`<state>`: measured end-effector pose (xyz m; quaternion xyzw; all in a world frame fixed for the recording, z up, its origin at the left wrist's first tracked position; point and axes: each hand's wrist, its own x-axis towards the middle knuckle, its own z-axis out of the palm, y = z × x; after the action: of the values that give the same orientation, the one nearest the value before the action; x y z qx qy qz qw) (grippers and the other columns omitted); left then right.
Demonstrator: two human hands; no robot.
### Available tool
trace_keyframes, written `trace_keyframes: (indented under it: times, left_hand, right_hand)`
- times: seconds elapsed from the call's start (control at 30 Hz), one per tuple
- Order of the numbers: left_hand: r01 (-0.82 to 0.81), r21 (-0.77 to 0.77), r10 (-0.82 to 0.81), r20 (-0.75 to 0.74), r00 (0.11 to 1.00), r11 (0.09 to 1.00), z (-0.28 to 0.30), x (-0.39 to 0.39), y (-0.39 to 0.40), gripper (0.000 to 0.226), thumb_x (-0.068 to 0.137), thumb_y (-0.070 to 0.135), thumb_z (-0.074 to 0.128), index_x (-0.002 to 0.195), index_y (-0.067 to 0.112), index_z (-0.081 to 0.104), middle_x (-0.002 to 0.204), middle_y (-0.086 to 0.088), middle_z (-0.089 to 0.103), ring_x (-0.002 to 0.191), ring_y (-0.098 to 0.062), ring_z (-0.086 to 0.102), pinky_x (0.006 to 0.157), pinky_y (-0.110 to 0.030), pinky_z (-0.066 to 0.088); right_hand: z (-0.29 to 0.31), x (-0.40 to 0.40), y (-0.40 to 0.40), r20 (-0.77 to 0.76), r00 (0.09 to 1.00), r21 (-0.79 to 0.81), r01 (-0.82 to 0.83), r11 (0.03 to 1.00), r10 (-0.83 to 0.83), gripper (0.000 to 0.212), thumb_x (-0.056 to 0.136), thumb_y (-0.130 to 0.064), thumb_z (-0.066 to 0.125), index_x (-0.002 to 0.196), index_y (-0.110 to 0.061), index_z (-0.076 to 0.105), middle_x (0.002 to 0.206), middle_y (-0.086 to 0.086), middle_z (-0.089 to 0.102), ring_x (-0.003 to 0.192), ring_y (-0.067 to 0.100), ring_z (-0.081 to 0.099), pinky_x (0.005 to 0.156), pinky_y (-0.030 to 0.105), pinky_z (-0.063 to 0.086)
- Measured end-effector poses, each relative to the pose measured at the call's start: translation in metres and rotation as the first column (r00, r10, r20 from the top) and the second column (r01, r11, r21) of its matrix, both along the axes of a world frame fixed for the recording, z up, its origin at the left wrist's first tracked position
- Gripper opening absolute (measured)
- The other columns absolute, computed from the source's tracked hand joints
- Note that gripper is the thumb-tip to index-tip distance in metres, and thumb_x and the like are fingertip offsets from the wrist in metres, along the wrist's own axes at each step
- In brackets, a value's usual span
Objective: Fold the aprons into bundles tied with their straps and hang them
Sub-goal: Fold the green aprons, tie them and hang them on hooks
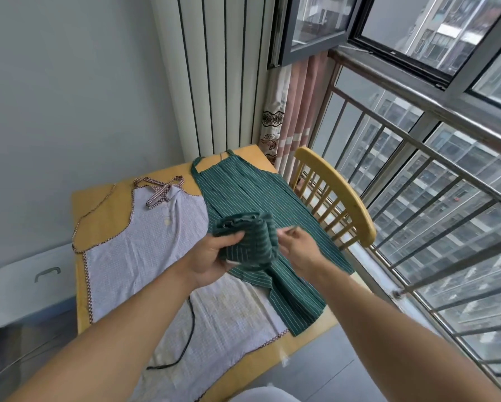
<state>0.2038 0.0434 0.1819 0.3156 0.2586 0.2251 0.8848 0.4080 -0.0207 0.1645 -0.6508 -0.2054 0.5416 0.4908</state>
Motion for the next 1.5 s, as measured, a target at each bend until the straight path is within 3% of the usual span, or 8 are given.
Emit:
trace_keyframes:
  times: [0.17,0.33,0.43,0.6,0.8,1.07,1.23,1.5]
  left_hand:
    - [-0.252,-0.177,0.257,0.002,0.967,0.951,0.003,0.009,0.009,0.042,0.092,0.022,0.060,0.132,0.007,0.062,0.132,-0.015,0.068,0.118,-0.027,0.066,0.096,-0.037,0.055]
    - [-0.368,0.001,0.357,-0.239,0.903,0.930,-0.012,0.019,0.008,0.031,0.095,0.015,0.066,0.125,0.007,0.066,0.118,-0.012,0.074,0.104,-0.025,0.072,0.082,-0.037,0.058]
    - [-0.350,0.185,0.395,-0.389,0.832,0.918,-0.026,0.015,0.007,0.029,0.091,0.010,0.073,0.120,0.004,0.070,0.110,-0.013,0.077,0.102,-0.031,0.073,0.089,-0.050,0.059]
    - [-0.170,0.273,0.263,-0.357,0.896,0.947,-0.028,0.008,-0.007,0.034,0.093,0.013,0.071,0.126,0.010,0.067,0.120,-0.010,0.074,0.114,-0.028,0.069,0.094,-0.049,0.057]
    - [-0.055,0.408,0.214,-0.355,0.910,0.911,-0.023,0.006,-0.015,0.036,0.086,0.015,0.076,0.121,0.010,0.068,0.117,-0.013,0.074,0.114,-0.029,0.068,0.097,-0.045,0.055]
    - [0.185,0.432,0.053,-0.482,0.875,0.883,-0.023,-0.007,-0.021,0.036,0.083,0.019,0.084,0.117,0.019,0.070,0.110,-0.007,0.076,0.110,-0.027,0.070,0.098,-0.047,0.055]
    - [0.168,0.466,0.150,-0.571,0.807,0.869,-0.022,-0.010,-0.019,0.036,0.081,0.016,0.085,0.113,0.023,0.071,0.105,-0.003,0.076,0.105,-0.023,0.071,0.088,-0.037,0.059]
    - [0.027,0.492,0.350,-0.654,0.671,0.870,-0.033,-0.005,-0.018,0.032,0.082,0.020,0.084,0.111,0.022,0.070,0.105,0.002,0.075,0.100,-0.017,0.070,0.090,-0.039,0.059]
  right_hand:
    - [-0.040,-0.050,-0.048,0.444,0.863,0.076,-0.304,0.950,0.241,0.012,0.095,-0.024,0.071,0.097,-0.013,0.067,0.098,-0.002,0.076,0.094,0.009,0.072,0.084,0.029,0.058]
    - [0.001,-0.066,-0.054,0.864,0.318,-0.116,-0.628,0.769,0.390,0.015,0.099,-0.043,0.061,0.103,-0.030,0.068,0.093,-0.017,0.073,0.082,0.004,0.067,0.075,0.034,0.057]
    - [0.043,-0.060,-0.048,0.931,0.156,-0.131,-0.701,0.701,0.330,0.023,0.100,-0.045,0.055,0.106,-0.027,0.069,0.093,-0.015,0.071,0.078,0.004,0.066,0.069,0.029,0.057]
    - [0.091,-0.031,-0.026,0.926,0.271,-0.053,-0.593,0.803,0.262,0.046,0.090,-0.060,0.048,0.100,-0.025,0.076,0.083,-0.010,0.073,0.071,0.009,0.068,0.065,0.038,0.060]
    - [0.075,-0.015,-0.006,0.878,0.431,0.056,-0.523,0.851,0.207,0.022,0.095,-0.037,0.066,0.106,-0.024,0.079,0.106,-0.010,0.073,0.096,0.007,0.061,0.085,0.039,0.056]
    - [0.048,-0.004,0.006,0.906,0.219,-0.082,-0.748,0.659,0.362,0.029,0.100,-0.037,0.057,0.117,-0.022,0.075,0.137,-0.010,0.063,0.133,0.009,0.048,0.107,0.024,0.037]
    - [0.031,-0.004,0.004,0.883,0.221,-0.143,-0.714,0.685,0.414,0.024,0.107,-0.032,0.048,0.107,-0.018,0.067,0.103,-0.005,0.069,0.101,0.015,0.059,0.089,0.037,0.051]
    - [0.017,-0.024,0.006,0.532,0.782,0.013,-0.390,0.921,0.324,0.030,0.102,-0.041,0.057,0.095,-0.016,0.073,0.090,-0.002,0.076,0.085,0.015,0.071,0.082,0.038,0.059]
